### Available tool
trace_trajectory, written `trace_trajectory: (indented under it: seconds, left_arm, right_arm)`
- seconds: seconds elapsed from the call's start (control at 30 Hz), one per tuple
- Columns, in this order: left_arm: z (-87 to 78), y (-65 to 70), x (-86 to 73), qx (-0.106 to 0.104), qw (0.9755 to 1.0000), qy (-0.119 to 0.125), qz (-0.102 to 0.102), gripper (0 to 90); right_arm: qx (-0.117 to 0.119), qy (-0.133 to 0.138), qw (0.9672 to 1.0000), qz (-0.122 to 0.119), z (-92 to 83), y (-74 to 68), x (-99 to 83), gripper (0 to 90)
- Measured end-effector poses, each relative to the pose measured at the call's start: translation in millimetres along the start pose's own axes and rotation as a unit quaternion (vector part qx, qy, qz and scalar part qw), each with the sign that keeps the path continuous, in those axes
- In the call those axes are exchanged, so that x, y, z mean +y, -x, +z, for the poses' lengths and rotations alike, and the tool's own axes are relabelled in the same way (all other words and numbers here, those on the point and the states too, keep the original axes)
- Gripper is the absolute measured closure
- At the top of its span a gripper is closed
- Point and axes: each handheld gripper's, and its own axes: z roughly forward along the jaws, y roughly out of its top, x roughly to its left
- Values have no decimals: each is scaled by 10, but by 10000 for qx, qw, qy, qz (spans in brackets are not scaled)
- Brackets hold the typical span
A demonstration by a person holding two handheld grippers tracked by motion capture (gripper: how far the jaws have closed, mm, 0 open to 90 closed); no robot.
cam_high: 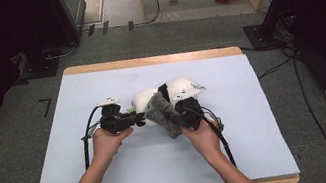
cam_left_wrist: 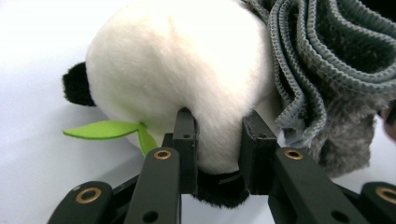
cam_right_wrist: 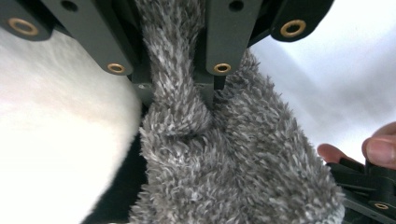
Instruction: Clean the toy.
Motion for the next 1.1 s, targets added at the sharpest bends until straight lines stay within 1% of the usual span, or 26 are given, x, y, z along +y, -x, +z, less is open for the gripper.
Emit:
trace_trajectory:
  seconds: [0.07,0.13,0.2,0.27,0.33,0.4,0.43,0.53,0.6,0.7,0.87,0.97,1.0,1.03,1.1]
  left_arm:
    - [-15,-38,5,-13,10000,-20,-79,716]
    - [-31,-75,14,-14,9999,-49,-107,717]
    - [-37,-94,25,-23,9999,-26,-152,717]
    - [-37,-104,31,-24,9999,-11,-139,717]
    - [-35,-106,34,-7,9999,-7,-106,717]
    - [-32,-92,38,91,10000,-4,2,717]
    - [-32,-91,43,104,9999,-9,23,717]
    - [-30,-118,49,86,10000,2,-33,718]
    - [-30,-130,49,70,10000,5,-60,718]
    - [-26,-126,50,64,10000,1,-52,718]
    - [-13,-107,46,59,10000,7,-11,717]
    - [-19,-116,45,75,10000,-3,-38,717]
    - [-20,-121,44,83,10000,3,-42,717]
    - [-22,-127,42,105,9999,21,-27,717]
    - [-23,-129,37,131,9999,41,26,716]
  right_arm:
    - [-25,12,10000,-23,-35,17,6,794]
    - [-114,65,9999,-41,-100,34,12,794]
    - [-153,109,9998,5,-154,70,15,794]
    - [-205,151,9996,82,-216,124,6,794]
    - [-255,177,9995,108,-254,164,-6,793]
    - [-314,216,9991,160,-298,212,-16,792]
    - [-351,237,9989,197,-325,239,-19,792]
    - [-459,317,9979,317,-399,344,-43,791]
    - [-506,350,9971,438,-432,415,-68,791]
    - [-588,359,9964,493,-444,487,-105,791]
    - [-704,317,9946,693,-446,609,-151,791]
    - [-844,306,9924,838,-482,693,-173,791]
    - [-884,340,9913,911,-511,723,-174,792]
    - [-888,378,9909,938,-533,737,-172,792]
    - [-800,533,9901,1024,-595,748,-149,792]
